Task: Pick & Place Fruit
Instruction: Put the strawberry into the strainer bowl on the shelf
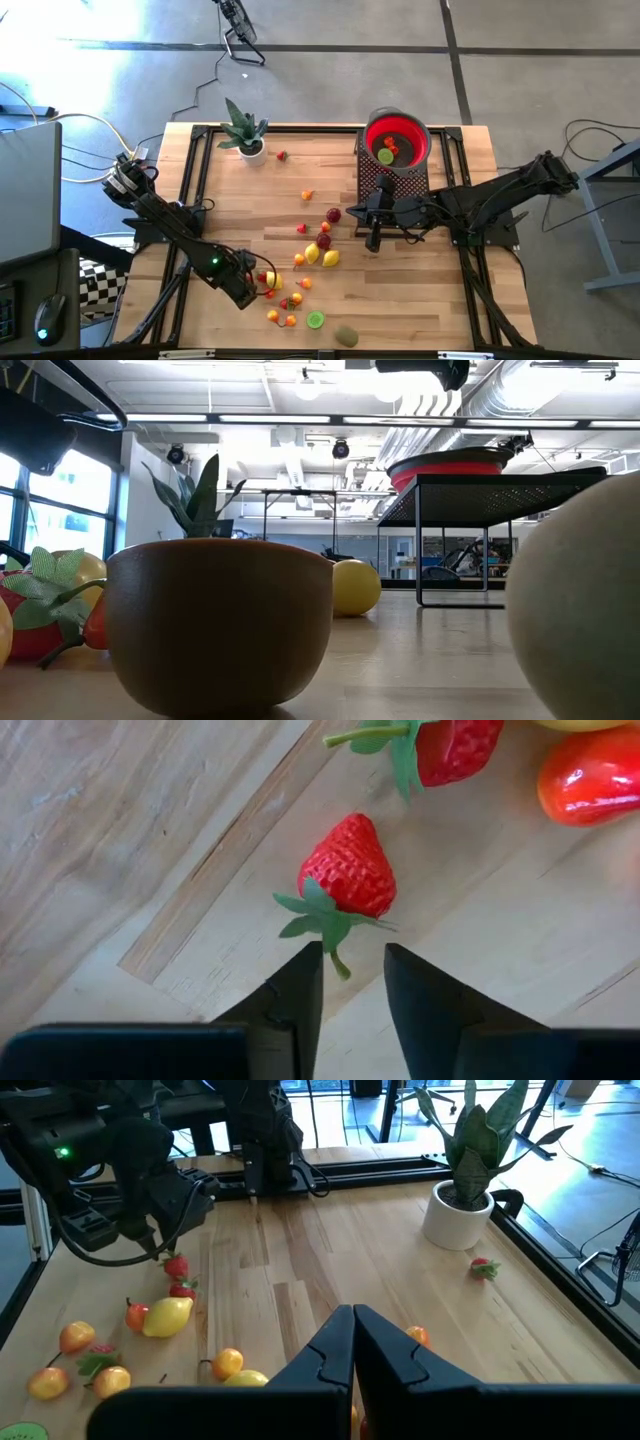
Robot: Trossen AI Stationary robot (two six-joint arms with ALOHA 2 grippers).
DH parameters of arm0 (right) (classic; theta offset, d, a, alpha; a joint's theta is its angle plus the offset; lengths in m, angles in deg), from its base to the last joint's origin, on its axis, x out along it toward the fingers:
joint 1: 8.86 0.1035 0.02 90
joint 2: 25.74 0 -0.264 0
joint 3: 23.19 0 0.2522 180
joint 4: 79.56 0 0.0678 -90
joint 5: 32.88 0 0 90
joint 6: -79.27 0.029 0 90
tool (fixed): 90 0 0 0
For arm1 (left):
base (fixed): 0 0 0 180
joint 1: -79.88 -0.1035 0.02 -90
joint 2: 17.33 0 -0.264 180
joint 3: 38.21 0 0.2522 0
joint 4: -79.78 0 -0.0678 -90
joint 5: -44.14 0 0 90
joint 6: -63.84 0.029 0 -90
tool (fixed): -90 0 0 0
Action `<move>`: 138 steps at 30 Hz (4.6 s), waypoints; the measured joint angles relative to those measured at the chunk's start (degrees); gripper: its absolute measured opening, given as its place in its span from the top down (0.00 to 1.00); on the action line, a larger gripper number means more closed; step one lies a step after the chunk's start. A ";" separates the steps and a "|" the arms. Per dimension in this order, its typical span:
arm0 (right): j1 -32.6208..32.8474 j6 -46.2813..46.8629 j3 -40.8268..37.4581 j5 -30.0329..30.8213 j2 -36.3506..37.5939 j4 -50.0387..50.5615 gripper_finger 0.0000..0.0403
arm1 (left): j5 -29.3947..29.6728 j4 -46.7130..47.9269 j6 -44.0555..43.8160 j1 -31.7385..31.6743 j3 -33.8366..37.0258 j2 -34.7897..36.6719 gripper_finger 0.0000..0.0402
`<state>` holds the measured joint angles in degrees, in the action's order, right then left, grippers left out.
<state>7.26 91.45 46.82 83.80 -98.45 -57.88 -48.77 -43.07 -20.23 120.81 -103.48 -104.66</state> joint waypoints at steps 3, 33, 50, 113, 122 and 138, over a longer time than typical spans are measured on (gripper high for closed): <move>0.02 0.00 0.00 0.00 0.00 0.00 0.99 | -0.01 -0.01 -0.01 0.00 -0.01 0.00 0.77; 0.01 0.00 0.00 -0.04 0.00 0.00 0.99 | -0.17 -0.04 -0.17 0.00 -0.04 0.97 1.00; 0.02 -3.50 0.00 -2.86 0.00 0.00 0.99 | 11.98 0.42 5.30 -0.07 -0.07 19.34 1.00; -25.02 -22.95 0.03 -22.64 -0.97 -22.28 0.94 | -18.45 -54.43 83.41 -62.80 -0.09 20.68 1.00; -25.66 -21.60 0.02 -22.49 -6.15 -27.54 0.51 | -18.64 -54.51 83.76 -62.66 -0.09 20.65 1.00; -25.66 -18.05 0.02 -28.61 -10.10 -37.70 0.18 | -20.20 -54.40 83.66 -62.55 -0.09 20.65 1.00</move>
<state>-18.40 73.40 46.84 55.19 -108.55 -95.57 -68.97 -97.47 63.43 58.26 -103.56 -84.00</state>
